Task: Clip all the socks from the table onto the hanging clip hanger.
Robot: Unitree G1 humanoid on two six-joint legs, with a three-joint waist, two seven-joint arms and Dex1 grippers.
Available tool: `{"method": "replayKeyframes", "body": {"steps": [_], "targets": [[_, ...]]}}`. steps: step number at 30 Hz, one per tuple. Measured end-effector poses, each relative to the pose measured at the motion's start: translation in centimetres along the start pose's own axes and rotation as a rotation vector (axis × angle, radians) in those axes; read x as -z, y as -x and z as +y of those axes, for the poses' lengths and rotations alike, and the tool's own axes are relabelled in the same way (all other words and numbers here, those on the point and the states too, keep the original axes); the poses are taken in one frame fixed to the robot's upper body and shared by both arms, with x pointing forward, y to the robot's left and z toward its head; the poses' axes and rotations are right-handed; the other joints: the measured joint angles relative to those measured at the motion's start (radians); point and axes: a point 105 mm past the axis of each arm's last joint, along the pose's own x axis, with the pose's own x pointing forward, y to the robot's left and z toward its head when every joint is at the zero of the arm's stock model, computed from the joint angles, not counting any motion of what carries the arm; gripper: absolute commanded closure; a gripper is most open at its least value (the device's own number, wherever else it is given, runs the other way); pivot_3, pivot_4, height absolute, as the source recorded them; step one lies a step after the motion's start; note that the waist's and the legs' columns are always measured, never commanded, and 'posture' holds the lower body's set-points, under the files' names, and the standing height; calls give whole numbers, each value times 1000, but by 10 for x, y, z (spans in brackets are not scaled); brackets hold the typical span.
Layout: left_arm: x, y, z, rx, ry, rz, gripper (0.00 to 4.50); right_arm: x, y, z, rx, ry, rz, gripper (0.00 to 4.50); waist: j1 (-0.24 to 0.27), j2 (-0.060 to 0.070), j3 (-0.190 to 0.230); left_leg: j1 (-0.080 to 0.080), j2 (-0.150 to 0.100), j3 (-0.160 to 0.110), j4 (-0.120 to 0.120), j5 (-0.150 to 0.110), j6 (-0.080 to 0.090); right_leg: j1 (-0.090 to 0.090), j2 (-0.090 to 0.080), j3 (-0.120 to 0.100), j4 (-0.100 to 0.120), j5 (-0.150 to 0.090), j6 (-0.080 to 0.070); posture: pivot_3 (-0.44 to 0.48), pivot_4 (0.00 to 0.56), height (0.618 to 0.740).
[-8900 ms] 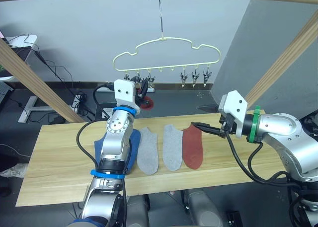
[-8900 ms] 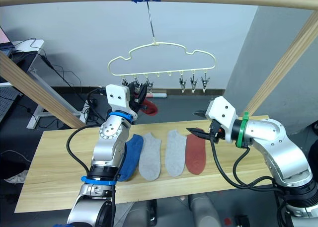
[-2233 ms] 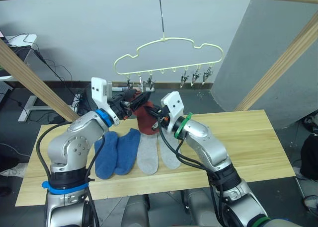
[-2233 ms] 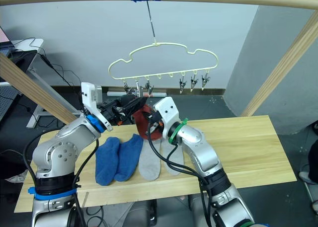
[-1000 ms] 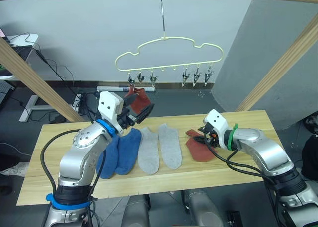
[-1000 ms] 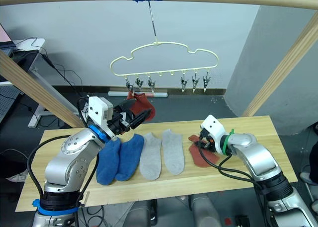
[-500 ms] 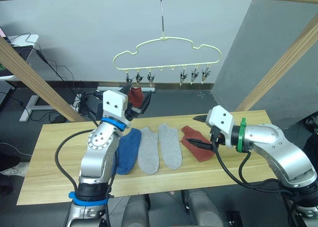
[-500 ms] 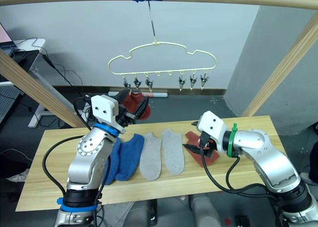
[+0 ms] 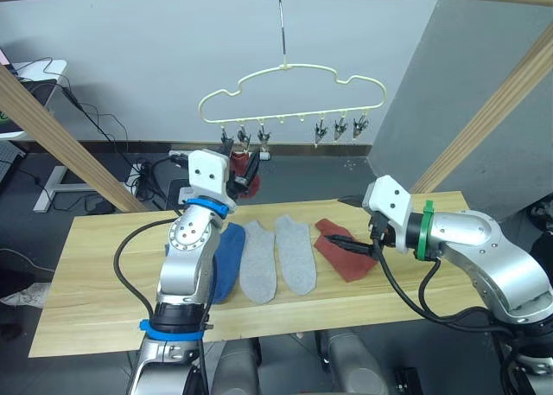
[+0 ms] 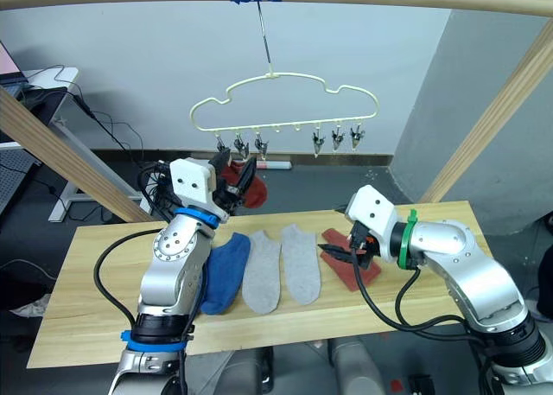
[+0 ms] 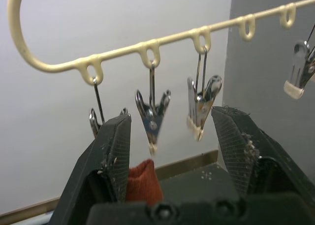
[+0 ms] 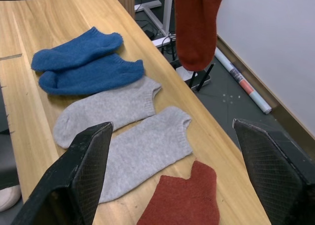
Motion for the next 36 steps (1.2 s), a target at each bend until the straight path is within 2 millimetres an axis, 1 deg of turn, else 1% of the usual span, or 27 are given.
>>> {"method": "replayKeyframes", "body": {"steps": [9, 14, 16, 21, 26, 32, 36], "targets": [[-4, -16, 1, -18, -12, -29, 1665, -1, 1, -3, 17, -1, -3, 406, -1, 0, 0, 0, 0, 0, 0, 0, 0, 0, 0, 0, 0, 0, 0, -238, 293, 740], [-5, -17, 0, -18, -7, -39, 1665, -1, 1, -3, 18, -2, -2, 406, -1, 0, 0, 0, 0, 0, 0, 0, 0, 0, 0, 0, 0, 0, 0, -242, 293, 740], [-4, -16, 0, -20, -7, -37, 1665, -1, 1, -3, 19, -3, -2, 406, -1, 0, 0, 0, 0, 0, 0, 0, 0, 0, 0, 0, 0, 0, 0, -242, 293, 740], [5, -2, 2, -50, -6, -12, 1665, 0, 2, -3, 23, -7, 2, 406, -1, 0, 0, 0, 0, 0, 0, 0, 0, 0, 0, 0, 0, 0, 0, -240, 292, 740], [15, 8, -4, -54, 6, 26, 1665, 1, 2, -3, 24, -9, 3, 406, -1, -1, 1, 0, 0, 0, 0, 0, 0, 0, 0, 0, 0, 0, 0, -237, 291, 740], [21, 6, -4, -53, 15, 59, 1665, 1, 2, -3, 24, -9, 3, 406, -2, -1, 1, 0, 0, 0, 0, 0, 0, 0, 0, 0, 0, 0, 0, -239, 291, 740], [21, 4, -5, -48, 15, 59, 1665, 1, 2, -3, 24, -10, 3, 406, -2, -1, 1, 0, 0, 0, 0, 0, 0, 0, 0, 0, 0, 0, 0, -243, 292, 740]]}}
